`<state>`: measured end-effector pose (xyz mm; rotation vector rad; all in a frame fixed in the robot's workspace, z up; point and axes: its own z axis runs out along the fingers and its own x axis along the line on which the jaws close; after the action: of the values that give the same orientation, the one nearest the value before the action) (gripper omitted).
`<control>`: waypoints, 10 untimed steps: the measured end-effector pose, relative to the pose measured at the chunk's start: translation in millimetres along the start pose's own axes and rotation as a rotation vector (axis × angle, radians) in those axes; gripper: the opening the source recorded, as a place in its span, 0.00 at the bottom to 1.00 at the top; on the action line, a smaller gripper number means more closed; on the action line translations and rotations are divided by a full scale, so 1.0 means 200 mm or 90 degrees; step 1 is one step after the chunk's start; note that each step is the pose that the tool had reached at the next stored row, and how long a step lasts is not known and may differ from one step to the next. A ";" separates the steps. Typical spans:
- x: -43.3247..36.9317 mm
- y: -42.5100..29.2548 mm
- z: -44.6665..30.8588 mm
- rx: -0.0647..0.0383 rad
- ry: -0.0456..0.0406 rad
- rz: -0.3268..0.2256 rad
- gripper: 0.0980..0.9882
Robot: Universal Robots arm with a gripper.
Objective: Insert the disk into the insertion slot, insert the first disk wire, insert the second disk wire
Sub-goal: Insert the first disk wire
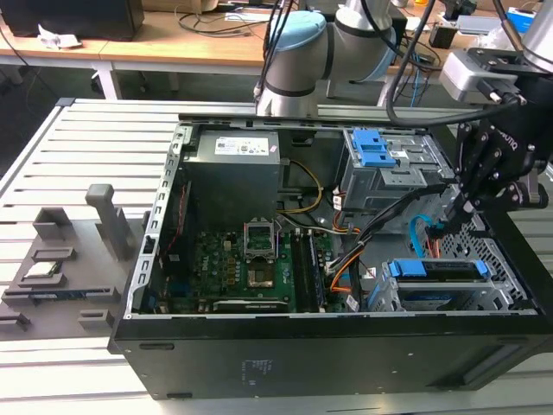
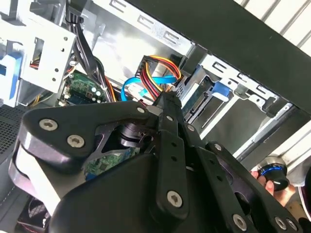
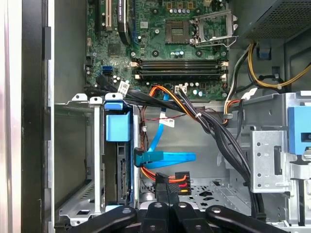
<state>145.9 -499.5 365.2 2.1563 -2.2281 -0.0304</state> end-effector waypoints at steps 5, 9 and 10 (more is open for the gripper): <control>0.000 0.003 0.007 0.000 0.0000 0.000 0.01; 0.000 0.003 0.009 0.000 0.0001 0.000 0.08; 0.000 0.002 0.009 0.000 0.0000 0.000 0.16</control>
<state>145.3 -499.5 363.4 2.1561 -2.2282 -0.0305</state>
